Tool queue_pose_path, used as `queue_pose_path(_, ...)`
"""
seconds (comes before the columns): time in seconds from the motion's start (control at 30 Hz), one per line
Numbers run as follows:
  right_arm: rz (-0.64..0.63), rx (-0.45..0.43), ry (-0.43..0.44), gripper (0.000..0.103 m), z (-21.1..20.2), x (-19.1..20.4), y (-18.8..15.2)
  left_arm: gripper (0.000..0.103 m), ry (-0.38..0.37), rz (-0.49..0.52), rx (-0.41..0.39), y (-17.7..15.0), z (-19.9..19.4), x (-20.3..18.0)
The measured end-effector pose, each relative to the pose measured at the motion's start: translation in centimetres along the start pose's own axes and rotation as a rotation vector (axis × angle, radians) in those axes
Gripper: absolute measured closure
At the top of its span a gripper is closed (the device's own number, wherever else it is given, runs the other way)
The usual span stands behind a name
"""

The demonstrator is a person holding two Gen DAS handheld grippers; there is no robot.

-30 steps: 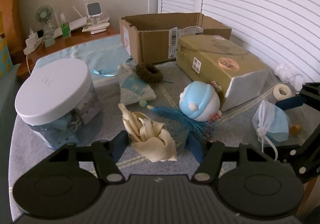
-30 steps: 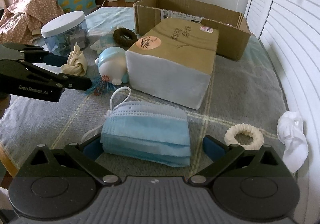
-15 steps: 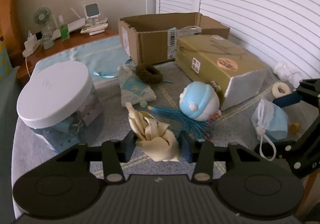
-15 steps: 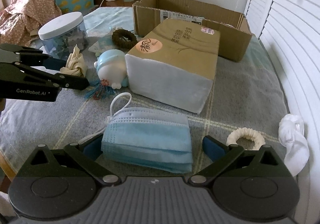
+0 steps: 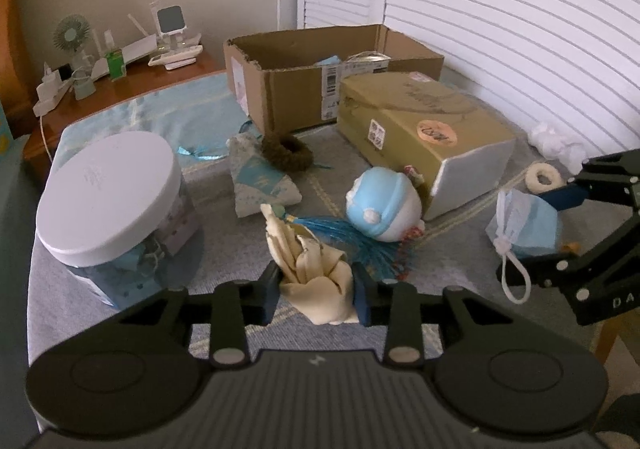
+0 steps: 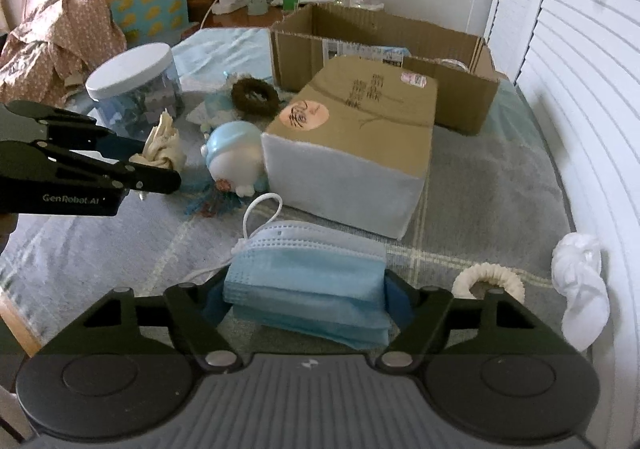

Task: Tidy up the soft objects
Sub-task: 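Grasp the stack of blue masks with the right tool while the left tool lifts the glove, then carry the mask stack into the cardboard box and open the right tool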

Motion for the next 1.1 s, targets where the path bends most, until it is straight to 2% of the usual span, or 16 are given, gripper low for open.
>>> queue_pose_path(0.33, 0.004, -0.077, -0.023, 0.026, -3.8, -0.4, 0.2, 0.068, -0.051, 0.001, 0.002, 0.3, -2.7, -0.6)
queue_pose_path(0.77, -0.016, -0.209, -0.053, 0.026, -7.4, -1.3, 3.2, 0.068, -0.084, 0.039, -0.069, 2.8, -5.5, -1.7)
queue_pose_path(0.97, 0.006, -0.271, -0.053, 0.026, -7.5, -2.9, 6.0, 0.068, -0.067, 0.050, -0.117, 5.1, -5.5, -1.5)
queue_pose_path(1.1, -0.024, -0.299, -0.064, 0.026, -6.8, -3.2, 8.9, 0.068, -0.072, 0.057, -0.131, 6.2, -5.4, -1.3)
Point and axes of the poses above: each gripper's, at about its wrist camera, not at the fingertips, and z roughly the way its jaws point, x to its left, y to its top, the point moved 2 cm from there along z, roughly the way its jaws point, and after that the axes turned 6 degrees about x, right-handed, at the moved point
